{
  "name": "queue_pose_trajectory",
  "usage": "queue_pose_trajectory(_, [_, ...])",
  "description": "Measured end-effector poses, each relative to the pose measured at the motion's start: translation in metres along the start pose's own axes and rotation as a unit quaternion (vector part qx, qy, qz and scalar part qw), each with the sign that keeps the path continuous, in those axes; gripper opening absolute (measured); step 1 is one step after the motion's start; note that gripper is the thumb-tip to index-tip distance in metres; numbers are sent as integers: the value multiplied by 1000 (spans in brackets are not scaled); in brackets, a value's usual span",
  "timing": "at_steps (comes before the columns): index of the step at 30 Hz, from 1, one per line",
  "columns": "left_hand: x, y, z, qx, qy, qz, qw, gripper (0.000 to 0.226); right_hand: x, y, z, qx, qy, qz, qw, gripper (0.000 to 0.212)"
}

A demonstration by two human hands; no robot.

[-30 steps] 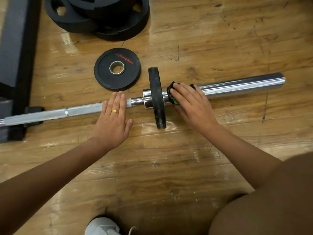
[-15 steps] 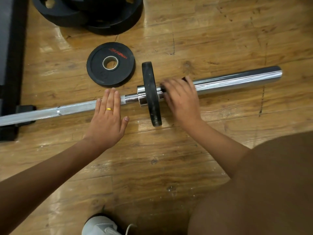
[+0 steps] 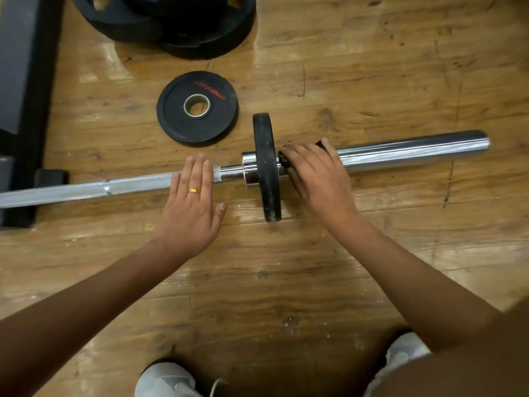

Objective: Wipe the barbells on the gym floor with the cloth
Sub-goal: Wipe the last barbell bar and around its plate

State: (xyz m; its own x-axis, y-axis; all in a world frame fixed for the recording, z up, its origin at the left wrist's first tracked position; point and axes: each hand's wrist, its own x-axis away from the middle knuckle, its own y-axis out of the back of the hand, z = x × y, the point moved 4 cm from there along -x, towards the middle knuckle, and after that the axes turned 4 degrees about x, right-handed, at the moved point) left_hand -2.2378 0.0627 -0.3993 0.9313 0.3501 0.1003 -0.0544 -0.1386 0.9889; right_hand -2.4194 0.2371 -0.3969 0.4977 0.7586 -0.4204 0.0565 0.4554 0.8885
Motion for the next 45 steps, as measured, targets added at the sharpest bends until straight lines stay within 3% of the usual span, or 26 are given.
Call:
queue_pose_trajectory(5, [8, -4, -2, 4, 0, -2, 1000, 74, 5, 12, -11, 4, -75, 7, 997, 34])
queue_pose_trajectory(11, [20, -9, -4, -5, -3, -3, 1000, 71, 12, 12, 3, -2, 13, 49, 999, 35])
queue_pose_trajectory(16, [31, -13, -5, -10, -11, -12, 1000, 71, 23, 19, 5, -2, -75, 16, 997, 33])
queue_pose_trajectory(19, [38, -15, -9, -13, -10, -25, 1000, 71, 29, 10, 33, -29, -40, 26, 998, 34])
queue_pose_trajectory(23, [46, -18, -12, -18, -23, -25, 999, 71, 39, 17, 16, -3, 37, 32, 999, 36])
queue_pose_trajectory(29, [54, -21, -15, -27, -26, -28, 999, 72, 39, 23, 17, -17, -80, 30, 996, 34])
queue_pose_trajectory(34, [49, -19, -12, -32, -27, -24, 999, 71, 18, 26, 17, -18, -104, 62, 993, 36])
queue_pose_trajectory(38, [48, -21, -14, -23, -22, -34, 999, 72, 33, 26, 20, -27, -62, 78, 995, 37])
queue_pose_trajectory(42, [50, -23, -14, -16, -20, -33, 999, 73, 64, 19, 14, 8, 49, 59, 997, 56])
queue_pose_trajectory(45, [48, -22, -8, -23, -37, -25, 999, 73, 43, 17, -1, 4, 113, 8, 994, 45])
